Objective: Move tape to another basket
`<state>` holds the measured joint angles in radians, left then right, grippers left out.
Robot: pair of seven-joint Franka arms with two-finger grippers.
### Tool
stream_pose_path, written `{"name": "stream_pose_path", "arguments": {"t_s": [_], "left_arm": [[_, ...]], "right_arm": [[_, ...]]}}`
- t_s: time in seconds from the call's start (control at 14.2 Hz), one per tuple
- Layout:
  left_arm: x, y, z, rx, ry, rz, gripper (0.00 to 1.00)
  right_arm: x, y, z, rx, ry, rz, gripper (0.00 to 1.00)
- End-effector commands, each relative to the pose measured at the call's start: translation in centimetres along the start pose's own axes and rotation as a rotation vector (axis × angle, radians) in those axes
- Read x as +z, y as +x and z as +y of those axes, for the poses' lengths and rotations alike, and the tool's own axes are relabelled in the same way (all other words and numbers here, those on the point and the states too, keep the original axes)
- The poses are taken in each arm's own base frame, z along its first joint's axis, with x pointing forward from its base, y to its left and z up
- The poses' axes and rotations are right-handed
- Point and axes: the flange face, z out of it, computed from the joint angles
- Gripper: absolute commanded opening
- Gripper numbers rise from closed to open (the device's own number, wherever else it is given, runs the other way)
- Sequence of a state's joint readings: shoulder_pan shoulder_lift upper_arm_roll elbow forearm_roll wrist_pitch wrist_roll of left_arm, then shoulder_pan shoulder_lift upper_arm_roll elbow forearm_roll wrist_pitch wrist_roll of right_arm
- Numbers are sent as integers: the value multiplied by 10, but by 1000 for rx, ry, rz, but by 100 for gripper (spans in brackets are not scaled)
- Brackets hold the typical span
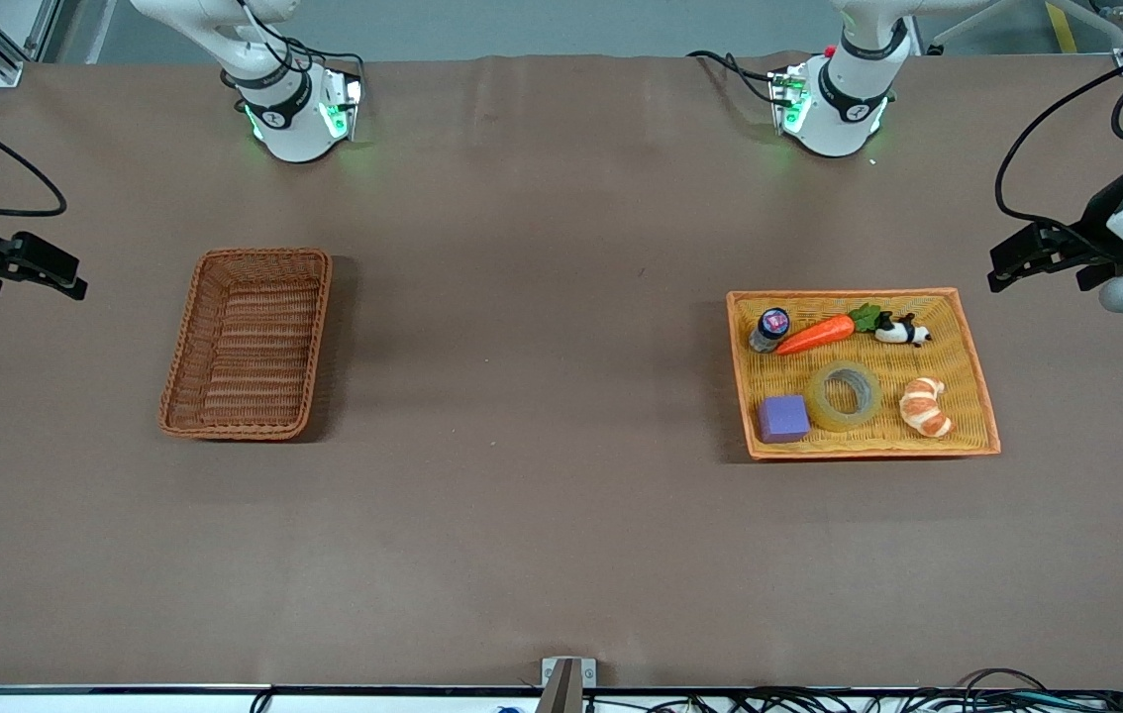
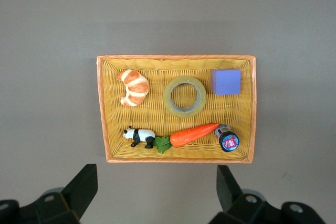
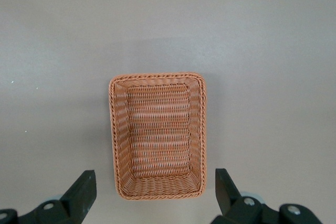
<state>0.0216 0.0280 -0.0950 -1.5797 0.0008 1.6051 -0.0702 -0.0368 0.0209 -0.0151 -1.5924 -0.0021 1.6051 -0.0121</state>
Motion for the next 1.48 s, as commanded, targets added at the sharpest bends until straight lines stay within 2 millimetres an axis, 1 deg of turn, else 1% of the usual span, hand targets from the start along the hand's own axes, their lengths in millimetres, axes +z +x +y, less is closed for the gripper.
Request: {"name": "stream_pose_path", "arguments": {"t_s": [0.0, 0.49, 0.64, 0.71, 0.92, 0.99, 1.13, 1.27, 1.41], "left_arm": [[-2, 1, -1, 8, 14, 10, 100], [-2, 2, -6, -6, 14, 8, 100], [13, 6, -7, 8, 14, -18, 100], [19, 9, -12, 2, 12, -17, 100], [58, 20, -11, 3, 9, -63, 100], [69, 24, -13, -2, 6, -55, 100], [97, 38, -13, -1, 3, -46, 100], [130, 49, -16, -4, 1, -88, 100], [167, 59, -23, -14, -1, -133, 100]], "right_arm": [[-3, -5, 2, -6, -2, -1, 100], [-3, -4, 3, -5, -2, 0, 100], [-3, -4, 4, -3, -2, 8, 100], [-4, -3, 5, -2, -2, 11, 100], [-4, -3, 5, -2, -2, 13, 100], [-4, -3, 5, -2, -2, 11, 100], [-4, -4, 5, -2, -2, 8, 100], [-4, -4, 4, -3, -1, 10, 100], [-4, -3, 5, -2, -1, 11, 100]]}}
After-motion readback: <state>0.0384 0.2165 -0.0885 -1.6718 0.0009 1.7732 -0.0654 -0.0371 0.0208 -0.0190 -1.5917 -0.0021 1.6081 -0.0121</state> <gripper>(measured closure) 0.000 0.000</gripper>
